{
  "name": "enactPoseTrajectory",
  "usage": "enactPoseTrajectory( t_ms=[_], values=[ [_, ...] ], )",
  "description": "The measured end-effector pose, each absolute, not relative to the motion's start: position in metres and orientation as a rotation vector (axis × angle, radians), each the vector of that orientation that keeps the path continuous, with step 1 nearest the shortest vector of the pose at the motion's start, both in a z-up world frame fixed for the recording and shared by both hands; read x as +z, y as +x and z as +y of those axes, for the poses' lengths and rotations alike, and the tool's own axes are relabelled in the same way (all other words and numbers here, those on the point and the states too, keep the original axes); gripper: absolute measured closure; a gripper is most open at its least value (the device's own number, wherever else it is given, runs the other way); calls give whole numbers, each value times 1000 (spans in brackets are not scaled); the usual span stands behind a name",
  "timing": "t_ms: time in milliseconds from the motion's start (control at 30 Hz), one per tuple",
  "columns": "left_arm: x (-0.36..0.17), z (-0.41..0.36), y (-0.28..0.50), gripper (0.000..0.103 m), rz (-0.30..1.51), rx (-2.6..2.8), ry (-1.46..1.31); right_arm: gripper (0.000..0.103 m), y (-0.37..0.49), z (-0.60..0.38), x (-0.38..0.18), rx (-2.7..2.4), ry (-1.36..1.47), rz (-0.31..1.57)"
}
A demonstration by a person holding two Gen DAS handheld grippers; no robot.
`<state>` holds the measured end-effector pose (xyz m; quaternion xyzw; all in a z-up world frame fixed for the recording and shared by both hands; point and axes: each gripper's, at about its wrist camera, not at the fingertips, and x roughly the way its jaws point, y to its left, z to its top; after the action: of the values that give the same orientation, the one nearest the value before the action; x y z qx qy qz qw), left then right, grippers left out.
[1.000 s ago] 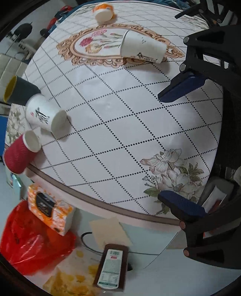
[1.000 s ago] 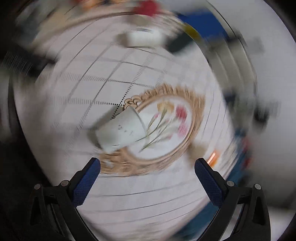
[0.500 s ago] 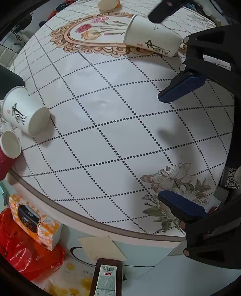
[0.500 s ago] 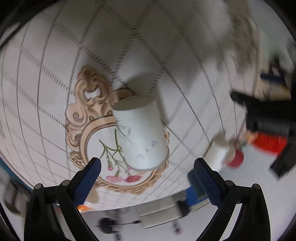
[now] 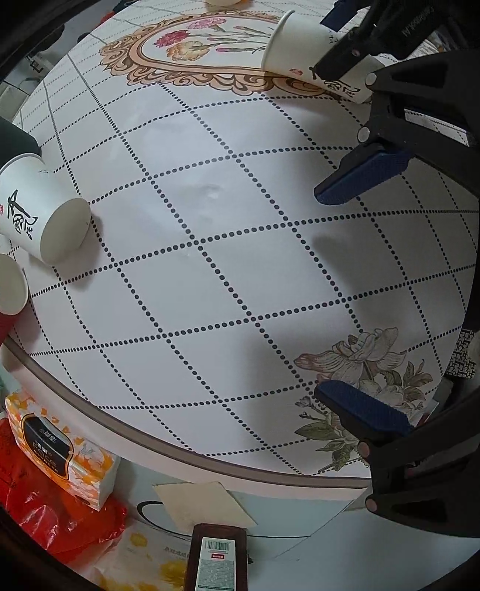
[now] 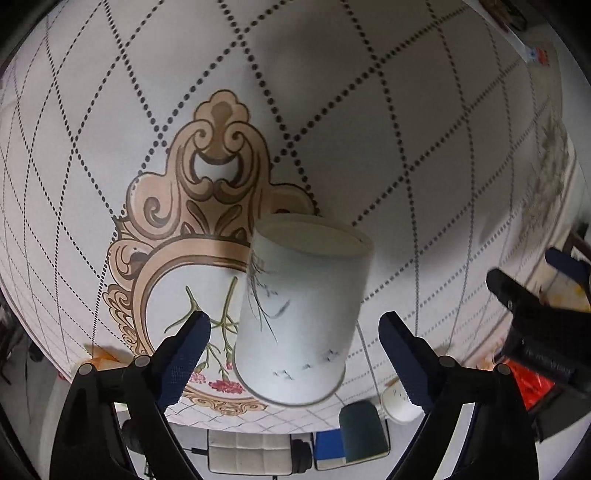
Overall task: Flip cup upside down
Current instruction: 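Bring the right tool to the cup while the left gripper holds it, then close the right gripper on the cup while the left gripper releases it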
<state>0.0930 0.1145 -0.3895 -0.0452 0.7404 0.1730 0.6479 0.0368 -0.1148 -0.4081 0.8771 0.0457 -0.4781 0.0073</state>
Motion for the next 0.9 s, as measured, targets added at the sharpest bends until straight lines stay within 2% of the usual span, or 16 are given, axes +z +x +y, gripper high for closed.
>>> enactPoseTrajectory(
  t_ms=[100, 367, 900],
  values=[
    [-392, 117, 95, 5, 1685, 395, -102, 10, 38, -122, -411, -1496, 2719, 161],
    [-400, 112, 94, 5, 1699, 383, -95, 34, 53, -128, -423, -1478, 2710, 163],
    [-398, 92, 95, 5, 1696, 370, -78, 37, 47, -94, -412, -1553, 2805, 99]
  ],
)
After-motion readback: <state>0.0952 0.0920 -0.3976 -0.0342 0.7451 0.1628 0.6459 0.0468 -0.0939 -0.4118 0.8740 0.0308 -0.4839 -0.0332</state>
